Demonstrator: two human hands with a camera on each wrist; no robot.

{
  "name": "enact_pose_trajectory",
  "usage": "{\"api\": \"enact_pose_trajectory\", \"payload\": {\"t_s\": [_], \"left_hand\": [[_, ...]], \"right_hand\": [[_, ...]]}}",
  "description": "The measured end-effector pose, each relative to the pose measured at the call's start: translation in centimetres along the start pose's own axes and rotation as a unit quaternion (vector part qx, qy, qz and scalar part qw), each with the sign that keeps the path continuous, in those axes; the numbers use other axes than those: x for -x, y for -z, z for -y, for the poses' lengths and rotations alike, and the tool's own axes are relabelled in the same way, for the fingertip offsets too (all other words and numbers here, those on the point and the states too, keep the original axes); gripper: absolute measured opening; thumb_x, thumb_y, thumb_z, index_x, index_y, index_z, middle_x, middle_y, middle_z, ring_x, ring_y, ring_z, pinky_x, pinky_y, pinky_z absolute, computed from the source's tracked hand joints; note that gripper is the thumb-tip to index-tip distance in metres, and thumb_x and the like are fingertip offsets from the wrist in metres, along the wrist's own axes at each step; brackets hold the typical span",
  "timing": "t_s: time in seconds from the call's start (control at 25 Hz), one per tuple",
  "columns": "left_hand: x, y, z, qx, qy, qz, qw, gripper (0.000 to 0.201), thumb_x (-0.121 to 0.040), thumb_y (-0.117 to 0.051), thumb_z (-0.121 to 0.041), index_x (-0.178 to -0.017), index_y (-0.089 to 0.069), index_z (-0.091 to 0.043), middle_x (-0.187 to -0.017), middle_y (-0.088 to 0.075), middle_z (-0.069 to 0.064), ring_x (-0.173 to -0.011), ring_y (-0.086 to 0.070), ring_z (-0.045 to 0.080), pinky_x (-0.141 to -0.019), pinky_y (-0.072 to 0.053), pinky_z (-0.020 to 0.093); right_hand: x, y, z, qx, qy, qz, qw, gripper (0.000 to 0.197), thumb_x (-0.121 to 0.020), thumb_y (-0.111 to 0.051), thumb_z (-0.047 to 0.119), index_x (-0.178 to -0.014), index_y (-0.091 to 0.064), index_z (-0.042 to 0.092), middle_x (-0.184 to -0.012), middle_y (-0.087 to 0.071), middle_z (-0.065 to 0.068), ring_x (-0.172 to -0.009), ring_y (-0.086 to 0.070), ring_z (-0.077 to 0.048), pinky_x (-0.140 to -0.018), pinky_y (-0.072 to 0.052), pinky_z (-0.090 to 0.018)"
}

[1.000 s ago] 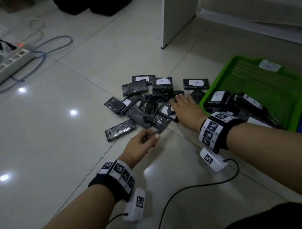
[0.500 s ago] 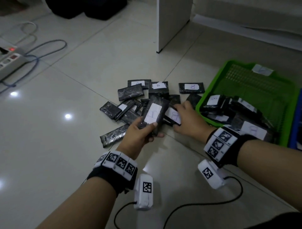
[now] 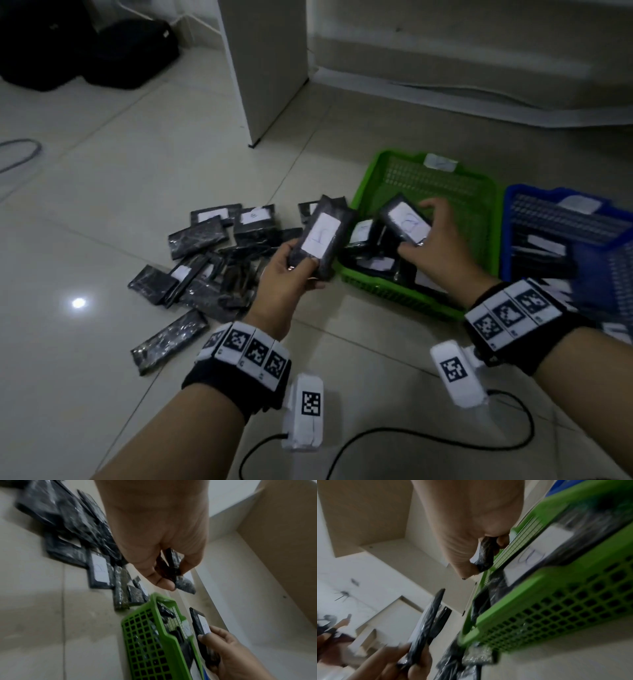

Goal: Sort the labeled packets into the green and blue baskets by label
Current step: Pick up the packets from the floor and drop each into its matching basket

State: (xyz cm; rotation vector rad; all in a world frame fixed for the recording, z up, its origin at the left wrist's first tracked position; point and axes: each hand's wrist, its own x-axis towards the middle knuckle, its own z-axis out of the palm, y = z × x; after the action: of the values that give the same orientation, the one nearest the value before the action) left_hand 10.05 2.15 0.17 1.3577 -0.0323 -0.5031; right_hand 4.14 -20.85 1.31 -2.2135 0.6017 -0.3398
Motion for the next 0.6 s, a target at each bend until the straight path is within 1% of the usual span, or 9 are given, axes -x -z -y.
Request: {"api": "enact_pose_trajectory", "payload": {"t_s": [0.08, 0.16, 0.2, 0.28, 0.36, 0.4, 0.48, 0.52, 0.6], "left_hand": [[-0.6, -2.5, 0.6, -0.058, -0.025, 0.004, 0.998, 0.031, -0.088, -0.059, -0.001, -0.113, -0.056, -0.019, -0.092, -0.064, 0.002, -0.071, -0.061, 0.015, -0.062, -0.058, 0.028], [-1.2, -4.6, 1.5, -0.125, -0.057, -0.015, 0.99, 0.037, -0.085, -0.064, -0.005, -0.117, -0.053, -0.019, -0.082, -0.06, -0.004, -0.07, -0.058, 0.01, -0.073, -0.059, 0.037], [-1.5, -5.2, 2.0, -0.16, -0.068, -0.038, 0.984, 0.038, -0.083, -0.067, -0.009, -0.116, -0.051, -0.02, -0.078, -0.058, -0.007, -0.068, -0.057, 0.008, -0.075, -0.058, 0.04], [-2.0, -6.4, 2.7, -0.215, -0.082, -0.084, 0.97, 0.036, -0.081, -0.069, -0.014, -0.112, -0.05, -0.017, -0.076, -0.057, -0.01, -0.066, -0.056, 0.004, -0.075, -0.056, 0.036], [-2.4, -7.3, 3.0, -0.24, -0.088, -0.098, 0.962, 0.034, -0.081, -0.07, -0.017, -0.107, -0.05, -0.015, -0.079, -0.058, -0.01, -0.069, -0.058, 0.005, -0.07, -0.052, 0.028], [-2.6, -7.6, 3.1, -0.254, -0.09, -0.098, 0.958, 0.033, -0.08, -0.072, -0.018, -0.104, -0.049, -0.017, -0.08, -0.058, -0.007, -0.072, -0.059, 0.009, -0.066, -0.049, 0.023], [-3.2, -8.3, 3.1, -0.306, -0.095, -0.096, 0.942, 0.035, -0.077, -0.076, -0.022, -0.097, -0.048, -0.018, -0.082, -0.058, -0.003, -0.074, -0.058, 0.013, -0.062, -0.044, 0.019], [-3.6, -8.5, 3.2, -0.346, -0.104, -0.095, 0.928, 0.035, -0.075, -0.077, -0.024, -0.095, -0.049, -0.017, -0.085, -0.058, -0.002, -0.075, -0.058, 0.014, -0.063, -0.043, 0.02], [-4.2, -8.6, 3.3, -0.414, -0.122, -0.081, 0.899, 0.037, -0.073, -0.078, -0.028, -0.097, -0.054, -0.013, -0.1, -0.052, 0.0, -0.079, -0.056, 0.015, -0.074, -0.046, 0.023]], "right_hand": [[-0.8, 2.5, -1.7, 0.038, -0.01, 0.002, 0.999, 0.052, -0.072, -0.072, 0.01, -0.114, -0.044, 0.017, -0.111, -0.049, -0.008, -0.095, -0.055, -0.024, -0.067, -0.044, -0.031], [-1.0, 4.0, -2.8, 0.049, -0.012, 0.057, 0.997, 0.042, -0.075, -0.071, 0.011, -0.111, -0.049, 0.016, -0.108, -0.053, -0.005, -0.095, -0.057, -0.023, -0.072, -0.048, -0.035], [-0.9, 4.3, -3.2, 0.039, -0.015, 0.077, 0.996, 0.039, -0.076, -0.071, 0.012, -0.109, -0.051, 0.018, -0.105, -0.057, -0.004, -0.093, -0.058, -0.022, -0.076, -0.049, -0.036], [-0.4, 4.8, -4.3, 0.039, -0.022, 0.072, 0.996, 0.036, -0.076, -0.071, 0.016, -0.107, -0.053, 0.023, -0.101, -0.061, 0.0, -0.086, -0.06, -0.018, -0.075, -0.049, -0.036], [-0.2, 4.7, -5.5, 0.069, -0.03, 0.048, 0.996, 0.032, -0.079, -0.068, 0.019, -0.108, -0.055, 0.023, -0.102, -0.061, 0.0, -0.085, -0.061, -0.018, -0.073, -0.048, -0.033], [-0.3, 4.6, -6.0, 0.092, -0.035, 0.04, 0.994, 0.032, -0.082, -0.066, 0.02, -0.112, -0.055, 0.021, -0.107, -0.058, -0.003, -0.088, -0.06, -0.02, -0.077, -0.047, -0.031], [-0.6, 4.6, -6.5, 0.151, -0.035, 0.03, 0.987, 0.035, -0.087, -0.061, 0.023, -0.122, -0.056, 0.019, -0.116, -0.049, -0.009, -0.101, -0.054, -0.026, -0.088, -0.043, -0.032], [-0.7, 4.5, -6.6, 0.181, -0.024, 0.026, 0.983, 0.036, -0.089, -0.06, 0.025, -0.124, -0.057, 0.019, -0.117, -0.047, -0.009, -0.107, -0.05, -0.028, -0.092, -0.04, -0.033], [-0.3, 4.3, -6.1, 0.207, 0.01, 0.008, 0.978, 0.034, -0.089, -0.059, 0.028, -0.122, -0.06, 0.02, -0.114, -0.048, -0.007, -0.113, -0.043, -0.028, -0.095, -0.037, -0.035]]}}
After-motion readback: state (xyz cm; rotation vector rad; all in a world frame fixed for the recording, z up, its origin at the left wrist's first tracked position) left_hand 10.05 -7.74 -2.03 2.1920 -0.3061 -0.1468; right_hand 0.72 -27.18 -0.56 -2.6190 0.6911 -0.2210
